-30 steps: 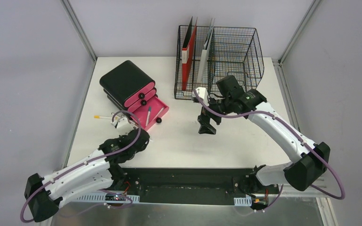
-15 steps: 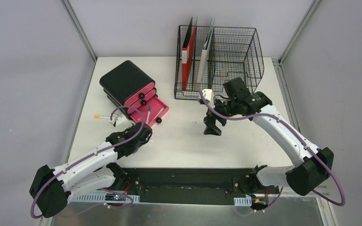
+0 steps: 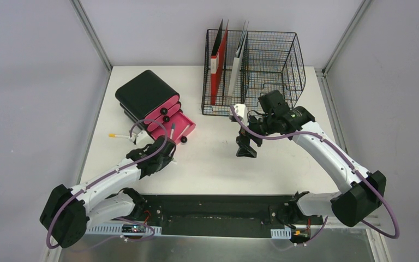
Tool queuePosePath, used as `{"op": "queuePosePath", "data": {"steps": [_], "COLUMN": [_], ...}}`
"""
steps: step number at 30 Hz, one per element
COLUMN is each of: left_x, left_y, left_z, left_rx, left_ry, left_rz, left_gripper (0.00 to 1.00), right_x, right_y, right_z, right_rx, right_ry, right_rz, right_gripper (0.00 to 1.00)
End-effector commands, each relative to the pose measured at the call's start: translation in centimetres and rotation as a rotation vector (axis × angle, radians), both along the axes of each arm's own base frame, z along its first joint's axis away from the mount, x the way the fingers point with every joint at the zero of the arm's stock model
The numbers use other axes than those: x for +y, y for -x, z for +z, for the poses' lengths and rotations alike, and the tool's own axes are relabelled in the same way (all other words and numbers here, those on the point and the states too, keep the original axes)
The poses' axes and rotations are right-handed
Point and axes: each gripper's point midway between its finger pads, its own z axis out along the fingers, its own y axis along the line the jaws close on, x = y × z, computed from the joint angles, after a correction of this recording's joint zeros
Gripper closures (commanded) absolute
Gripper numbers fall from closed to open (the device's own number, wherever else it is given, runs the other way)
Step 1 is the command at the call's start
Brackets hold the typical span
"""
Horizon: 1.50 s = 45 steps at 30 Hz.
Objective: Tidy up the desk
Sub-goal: Pick up the stationery from the center of the board.
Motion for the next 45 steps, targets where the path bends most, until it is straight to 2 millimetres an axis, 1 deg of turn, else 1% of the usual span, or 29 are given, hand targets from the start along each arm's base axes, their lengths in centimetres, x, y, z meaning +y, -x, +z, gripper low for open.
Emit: {"op": "queuePosePath", "data": {"steps": [1, 7, 13, 26, 28, 32, 35, 37, 40, 45], "left_x": [-0.8, -0.8, -0.8, -0.4, -0.5, -0.6, -0.1, 0.2, 0.2, -0.4], "left_y": [-1.1, -1.5, -1.7, -1.2, -1.4, -1.9, -2.1, -2.3, -2.7, -3.1], "left_z": [0.5, 0.3, -0.4, -1.9, -1.5, 0.2, 1.2, 1.4, 1.4, 0.0], "left_rx": [-0.016, 0.005, 0.044, 0.142, 0.131, 0.059, -0.003, -0.027, -0.014, 0.084], "left_ry": [0.039, 0.042, 0.039, 0.029, 0.034, 0.045, 0.049, 0.052, 0.064, 0.067], "left_rz": [-0.008, -0.004, 0.002, 0.022, 0.01, -0.032, -0.021, -0.002, 0.015, 0.027], "left_gripper": [0.69, 0.68, 0.68, 0.67, 0.67, 0.65, 0.64, 0.63, 0.61, 0.6], "right_x": [0.4, 0.4, 0.4, 0.3, 0.3, 0.3, 0.3, 0.3, 0.4, 0.3], "right_y": [0.2, 0.3, 0.3, 0.4, 0.4, 0.4, 0.4, 0.4, 0.4, 0.4], "right_z": [0.8, 0.9, 0.9, 0.9, 0.9, 0.8, 0.8, 0.8, 0.8, 0.8], "right_rx": [-0.02, -0.019, -0.021, -0.02, -0.018, -0.017, -0.016, -0.014, -0.013, -0.016], "right_ry": [-0.034, -0.036, -0.036, -0.034, -0.033, -0.033, -0.032, -0.032, -0.032, -0.029], "right_rz": [0.039, 0.044, 0.047, 0.049, 0.049, 0.051, 0.052, 0.052, 0.054, 0.051], "right_gripper": [0.0, 0.0, 0.0, 0.01, 0.0, 0.0, 0.0, 0.01, 0.01, 0.0]}}
